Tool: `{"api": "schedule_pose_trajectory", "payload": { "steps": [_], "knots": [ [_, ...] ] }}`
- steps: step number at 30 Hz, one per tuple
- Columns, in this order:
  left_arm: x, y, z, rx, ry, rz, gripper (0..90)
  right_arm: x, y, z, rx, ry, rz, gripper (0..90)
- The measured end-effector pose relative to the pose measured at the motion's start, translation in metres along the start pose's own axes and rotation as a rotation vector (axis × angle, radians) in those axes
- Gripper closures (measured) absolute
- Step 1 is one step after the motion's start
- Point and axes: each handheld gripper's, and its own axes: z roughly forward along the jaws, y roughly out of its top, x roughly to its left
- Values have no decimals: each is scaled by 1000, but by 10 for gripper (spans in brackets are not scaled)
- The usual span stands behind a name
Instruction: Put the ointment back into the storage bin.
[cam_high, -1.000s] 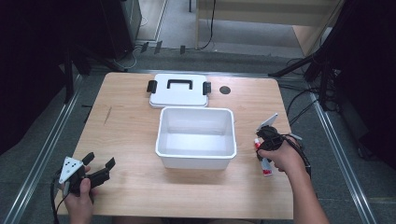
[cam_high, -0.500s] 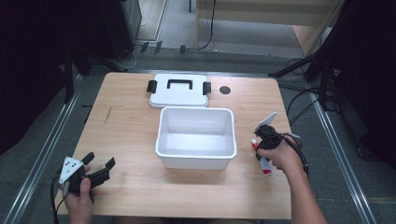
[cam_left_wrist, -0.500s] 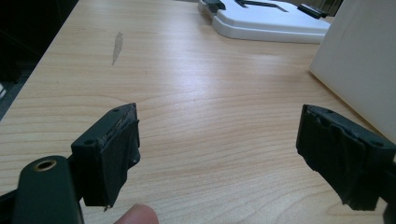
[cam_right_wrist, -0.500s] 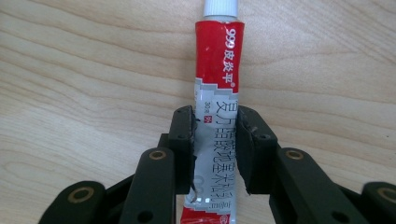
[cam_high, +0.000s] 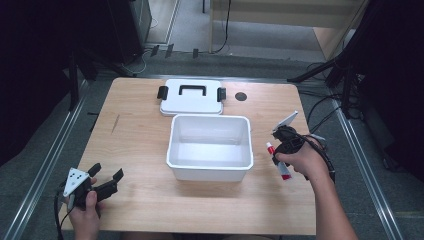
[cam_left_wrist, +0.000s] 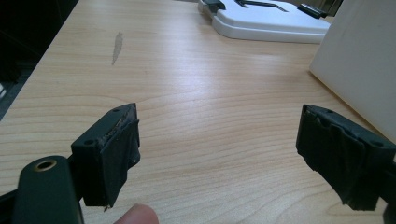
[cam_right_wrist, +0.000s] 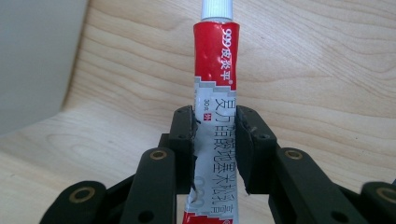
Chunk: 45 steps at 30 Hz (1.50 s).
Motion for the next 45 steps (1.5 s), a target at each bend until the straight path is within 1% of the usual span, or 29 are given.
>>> {"api": "schedule_pose_trajectory", "payload": {
  "steps": [2,3,4,6,9,10,11,12,13,14,15,16,18,19,20,21,22,23,26,32,33,37,40,45],
  "knots": [
    [0,0,0,0,0,0,144,1,1,-3,-1,0,2,711],
    [0,0,0,0,0,0,144,3,2,-8,-9,0,-3,712],
    [0,0,0,0,0,0,143,3,2,-8,-9,0,-3,712],
    [0,0,0,0,0,0,143,5,4,-14,-15,4,-8,712],
    [0,0,0,0,0,-1,144,9,7,-25,-24,4,-18,712],
    [0,0,0,0,0,0,144,9,7,-25,-24,4,-18,712],
    [0,0,0,0,0,0,143,12,9,-32,-25,3,-24,713],
    [0,0,0,1,0,0,143,12,9,-32,-25,3,-24,713],
    [0,0,0,0,0,1,144,14,11,-38,-34,0,-32,713],
    [0,0,0,0,0,1,144,14,11,-38,-34,0,-32,713],
    [0,0,0,0,0,1,144,18,13,-45,-39,4,-39,713],
    [0,0,0,0,0,1,143,18,13,-45,-39,4,-39,713],
    [0,0,0,0,0,1,144,22,15,-51,-45,6,-45,713],
    [0,0,0,0,0,1,144,25,18,-58,-51,2,-54,713],
    [0,0,0,0,0,1,144,27,19,-61,-56,3,-53,713],
    [0,0,0,1,0,1,144,27,19,-61,-56,3,-53,713],
    [0,0,0,0,0,1,144,30,21,-67,-62,6,-59,713],
    [0,0,0,0,-1,1,144,30,21,-67,-62,6,-59,713],
    [0,0,0,1,-1,1,144,37,26,-77,-74,7,-70,713],
    [0,0,0,1,-1,2,144,45,31,-85,-85,18,-84,713],
    [0,0,0,2,-1,2,144,49,34,-87,-87,18,-92,713],
    [0,0,1,-4,0,-1,144,54,37,-90,-96,25,-96,713],
    [0,0,1,-3,0,1,144,59,40,-92,-91,29,-108,713],
    [0,0,1,0,-2,0,144,69,46,-96,-97,34,-125,713]
  ]
}}
